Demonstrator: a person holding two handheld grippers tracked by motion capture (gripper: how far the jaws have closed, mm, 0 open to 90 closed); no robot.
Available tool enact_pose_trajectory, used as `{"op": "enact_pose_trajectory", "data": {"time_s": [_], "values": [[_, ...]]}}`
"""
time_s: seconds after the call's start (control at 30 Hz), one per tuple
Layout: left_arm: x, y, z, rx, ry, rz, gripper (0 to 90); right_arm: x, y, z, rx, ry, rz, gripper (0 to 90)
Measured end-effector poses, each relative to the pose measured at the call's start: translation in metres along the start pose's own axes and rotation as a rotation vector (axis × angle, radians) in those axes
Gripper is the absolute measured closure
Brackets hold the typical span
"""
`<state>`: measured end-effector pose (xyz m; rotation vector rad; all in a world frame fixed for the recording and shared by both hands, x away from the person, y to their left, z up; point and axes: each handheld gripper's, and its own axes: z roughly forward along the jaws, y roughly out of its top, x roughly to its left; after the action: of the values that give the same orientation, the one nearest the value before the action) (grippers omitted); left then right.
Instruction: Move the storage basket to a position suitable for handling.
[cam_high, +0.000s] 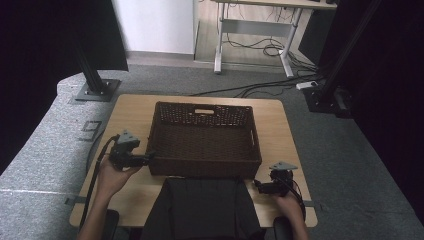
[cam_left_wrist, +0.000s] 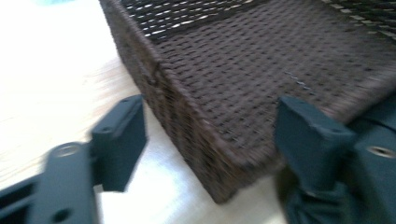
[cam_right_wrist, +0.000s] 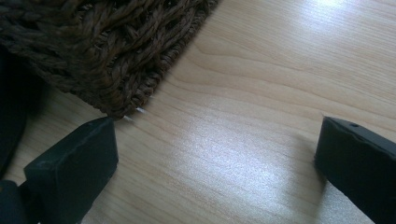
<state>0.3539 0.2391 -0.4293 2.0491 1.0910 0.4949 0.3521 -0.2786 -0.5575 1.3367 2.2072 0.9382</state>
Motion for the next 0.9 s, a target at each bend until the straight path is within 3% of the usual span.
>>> {"op": "enact_pose_trajectory", "data": {"time_s": [0.13, 0.3, 0.43, 0.73, 0.9], "values": [[-0.008, -0.011, -0.013, -0.032, -0.043, 0.021, 13.1, 0.0, 0.0, 0.0, 0.0, 0.0, 0.0, 0.0], [-0.008, -0.035, -0.002, -0.01, -0.052, 0.016, 7.6, 0.0, 0.0, 0.0, 0.0, 0.0, 0.0, 0.0], [-0.006, -0.056, 0.015, 0.039, -0.028, 0.03, 0.3, 0.0, 0.0, 0.0, 0.0, 0.0, 0.0, 0.0], [0.003, -0.082, 0.039, 0.063, 0.01, 0.023, 0.0, 0.0, 0.0, 0.0, 0.0, 0.0, 0.0, 0.0], [0.002, -0.091, 0.053, 0.138, 0.031, 0.053, 0.0, 0.0, 0.0, 0.0, 0.0, 0.0, 0.0, 0.0]]}}
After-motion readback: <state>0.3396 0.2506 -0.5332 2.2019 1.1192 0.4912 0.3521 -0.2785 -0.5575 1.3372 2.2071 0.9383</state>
